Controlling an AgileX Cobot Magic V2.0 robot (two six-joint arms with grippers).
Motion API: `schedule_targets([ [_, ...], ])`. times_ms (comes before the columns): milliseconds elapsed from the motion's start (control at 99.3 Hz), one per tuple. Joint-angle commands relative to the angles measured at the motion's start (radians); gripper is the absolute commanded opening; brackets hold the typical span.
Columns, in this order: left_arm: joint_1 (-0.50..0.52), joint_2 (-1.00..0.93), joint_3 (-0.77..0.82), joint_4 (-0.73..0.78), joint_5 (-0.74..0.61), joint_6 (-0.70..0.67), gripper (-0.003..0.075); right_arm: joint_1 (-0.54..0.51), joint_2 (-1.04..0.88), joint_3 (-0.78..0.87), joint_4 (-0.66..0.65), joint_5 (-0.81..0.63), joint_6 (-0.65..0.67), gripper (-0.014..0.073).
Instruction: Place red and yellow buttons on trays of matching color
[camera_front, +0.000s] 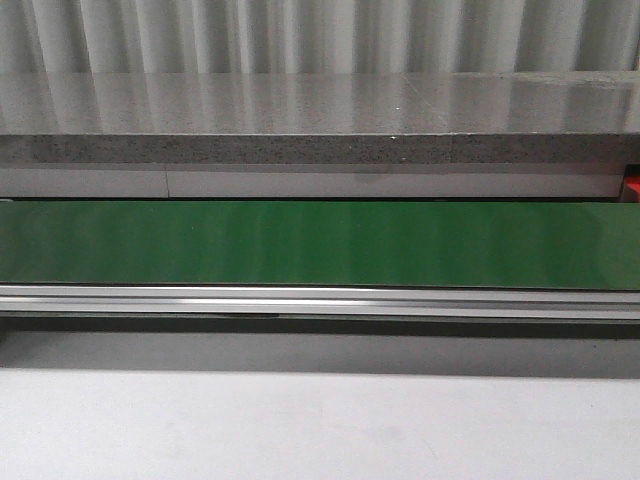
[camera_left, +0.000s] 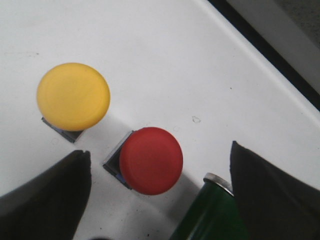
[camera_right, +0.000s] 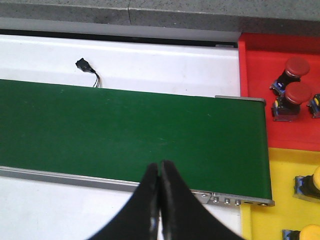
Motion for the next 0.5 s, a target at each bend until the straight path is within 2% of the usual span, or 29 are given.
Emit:
schedule_targets([
  [0,0.002,-0.018,-0.053,-0.013,-0.055,-0.012,0.0546,0.000,-0.007,-0.022,0.012,-0.058,-0.010,-0.0124],
  [494,0.002,0.070,-0.083,-0.013,-0.062,-0.035,0.0543,0.000,-0.007,-0.022,0.012,-0.058,-0.010,-0.0124],
])
